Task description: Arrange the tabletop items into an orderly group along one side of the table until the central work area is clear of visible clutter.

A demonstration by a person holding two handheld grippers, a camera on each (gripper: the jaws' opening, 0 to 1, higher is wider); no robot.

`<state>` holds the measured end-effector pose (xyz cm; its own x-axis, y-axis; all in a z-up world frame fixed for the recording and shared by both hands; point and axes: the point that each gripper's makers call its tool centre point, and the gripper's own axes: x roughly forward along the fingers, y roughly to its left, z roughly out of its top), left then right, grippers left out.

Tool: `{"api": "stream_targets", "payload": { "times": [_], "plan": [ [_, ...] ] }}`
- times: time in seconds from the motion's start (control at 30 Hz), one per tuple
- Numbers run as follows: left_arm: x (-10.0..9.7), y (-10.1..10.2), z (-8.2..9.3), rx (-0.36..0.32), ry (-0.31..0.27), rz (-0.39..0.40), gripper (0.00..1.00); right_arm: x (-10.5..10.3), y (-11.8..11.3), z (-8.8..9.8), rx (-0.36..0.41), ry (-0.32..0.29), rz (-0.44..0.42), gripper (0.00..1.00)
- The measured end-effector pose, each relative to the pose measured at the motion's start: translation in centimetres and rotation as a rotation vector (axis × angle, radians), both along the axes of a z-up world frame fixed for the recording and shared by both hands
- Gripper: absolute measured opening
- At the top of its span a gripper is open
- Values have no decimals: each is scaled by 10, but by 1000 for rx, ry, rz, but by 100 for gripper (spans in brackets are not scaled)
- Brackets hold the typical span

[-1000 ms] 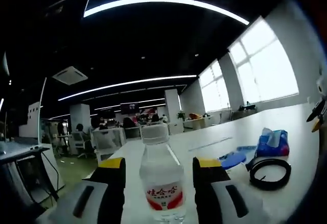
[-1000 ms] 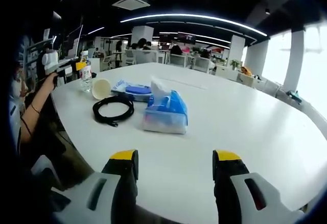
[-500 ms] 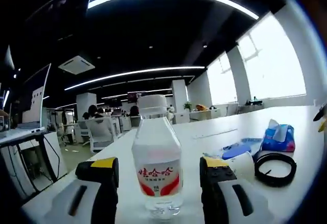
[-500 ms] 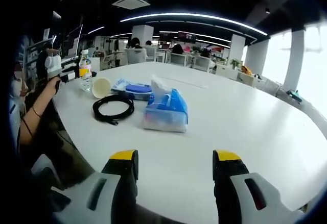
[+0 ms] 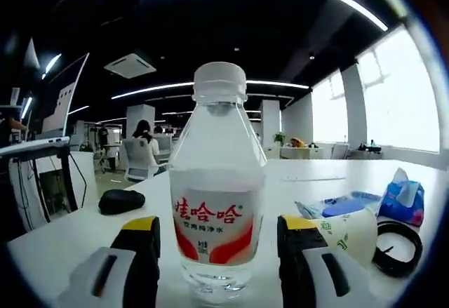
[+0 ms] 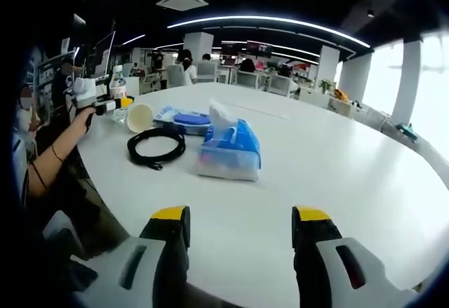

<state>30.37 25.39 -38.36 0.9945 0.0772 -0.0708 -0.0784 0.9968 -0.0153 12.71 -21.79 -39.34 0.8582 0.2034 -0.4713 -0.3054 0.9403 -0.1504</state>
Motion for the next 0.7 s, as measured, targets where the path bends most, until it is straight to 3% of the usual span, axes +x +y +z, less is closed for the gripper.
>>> {"api": "stream_targets", "payload": {
  "times": [0.1,0.47,0.7],
  "plan": [
    [-1,0,-2,3,6,7,42,0,-2,-1,3,1,-6,56],
    [0,-1,-2,9,-8,-17,41,0,-1,-2,7,2,-3,56],
    [2,3,0,-26,-65,-64,40,0,-2,-3,4,7,-6,56]
  ]
}}
